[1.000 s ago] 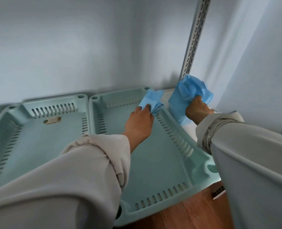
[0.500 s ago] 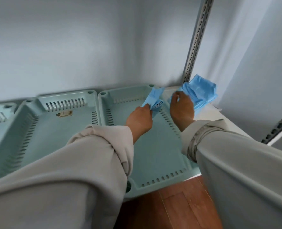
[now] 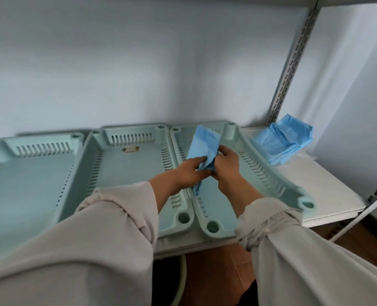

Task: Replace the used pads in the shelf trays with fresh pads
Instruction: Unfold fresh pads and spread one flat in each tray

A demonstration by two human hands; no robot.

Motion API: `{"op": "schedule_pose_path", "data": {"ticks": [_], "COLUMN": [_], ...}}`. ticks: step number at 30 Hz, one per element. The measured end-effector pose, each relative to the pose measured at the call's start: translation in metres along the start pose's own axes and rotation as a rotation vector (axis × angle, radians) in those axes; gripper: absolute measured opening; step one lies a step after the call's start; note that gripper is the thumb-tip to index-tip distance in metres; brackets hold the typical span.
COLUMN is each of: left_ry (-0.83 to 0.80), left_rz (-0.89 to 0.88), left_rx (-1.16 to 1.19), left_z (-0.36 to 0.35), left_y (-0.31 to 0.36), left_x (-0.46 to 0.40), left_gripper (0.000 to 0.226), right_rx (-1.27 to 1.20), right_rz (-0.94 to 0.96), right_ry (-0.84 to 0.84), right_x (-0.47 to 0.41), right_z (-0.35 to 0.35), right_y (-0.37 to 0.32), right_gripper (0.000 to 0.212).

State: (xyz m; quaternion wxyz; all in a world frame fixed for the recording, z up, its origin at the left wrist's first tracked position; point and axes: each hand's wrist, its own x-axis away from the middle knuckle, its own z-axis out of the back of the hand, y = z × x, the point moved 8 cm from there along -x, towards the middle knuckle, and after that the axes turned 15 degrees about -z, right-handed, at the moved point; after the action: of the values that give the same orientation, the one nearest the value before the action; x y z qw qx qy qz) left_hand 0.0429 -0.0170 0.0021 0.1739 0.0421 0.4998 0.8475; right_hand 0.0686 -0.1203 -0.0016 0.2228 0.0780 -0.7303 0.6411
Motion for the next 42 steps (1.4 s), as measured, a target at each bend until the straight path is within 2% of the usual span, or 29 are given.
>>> {"op": "schedule_pose_path", "data": {"ticks": [3,6,8,10,12,16,18,22,25,27,29,31,34,38,40,42], "left_ry": [0.136,0.297,0.429,0.543,0.608,0.641,0.645,0.665,0.657,0.625,0.572,0.517,0.492,0.57,0.635,0.703], "left_rz": [0.085,0.112,0.159,0.209,0.23,0.195,0.193,0.217,0.204,0.193,0.185,0.189,0.195,0.239,0.256,0.241], "left_rx": [0.231,0.404,0.585,0.736,0.865,1.006,1.044,1.064,1.067,1.035,0.991,0.93,0.872,0.867,0.872,0.904], "left_z": [0.013,0.021,0.024,0.028,0.034,0.055,0.063,0.067,0.064,0.061,0.058,0.054,0.05,0.056,0.061,0.067], "left_y": [-0.013,-0.025,-0.036,-0.044,-0.045,-0.034,-0.036,-0.045,-0.045,-0.043,-0.04,-0.038,-0.039,-0.051,-0.057,-0.057], "left_x": [0.019,0.031,0.037,0.042,0.043,0.044,0.046,0.049,0.047,0.046,0.044,0.042,0.042,0.045,0.047,0.049], "left_gripper": [0.047,0.03,0.026,0.029,0.033,0.035,0.035,0.034,0.031,0.033,0.036,0.035,0.028,0.024,0.022,0.023], "right_rx": [-0.006,0.039,0.09,0.176,0.358,1.021,1.239,1.346,1.459,1.44,1.293,1.143,1.147,1.038,0.858,0.563], "right_rz": [0.022,0.048,0.072,0.122,0.189,0.263,0.318,0.378,0.4,0.419,0.405,0.408,0.441,0.383,0.324,0.279], "right_ry": [-0.009,-0.037,-0.034,0.027,0.098,0.171,0.131,-0.013,0.049,0.085,0.061,0.038,0.03,-0.024,-0.012,0.075], "right_x": [0.009,0.019,0.023,0.024,0.021,0.024,0.035,0.047,0.044,0.042,0.043,0.047,0.052,0.045,0.043,0.037], "right_z": [-0.006,-0.016,-0.02,-0.015,-0.006,-0.006,-0.019,-0.042,-0.044,-0.045,-0.048,-0.052,-0.063,-0.069,-0.062,-0.044], "right_y": [-0.008,-0.009,-0.01,-0.015,-0.019,-0.011,-0.008,0.007,0.011,0.008,0.006,0.004,0.006,0.007,0.003,-0.003], "right_gripper": [0.039,0.044,0.048,0.053,0.049,0.036,0.04,0.061,0.041,0.031,0.026,0.031,0.039,0.041,0.045,0.044]}}
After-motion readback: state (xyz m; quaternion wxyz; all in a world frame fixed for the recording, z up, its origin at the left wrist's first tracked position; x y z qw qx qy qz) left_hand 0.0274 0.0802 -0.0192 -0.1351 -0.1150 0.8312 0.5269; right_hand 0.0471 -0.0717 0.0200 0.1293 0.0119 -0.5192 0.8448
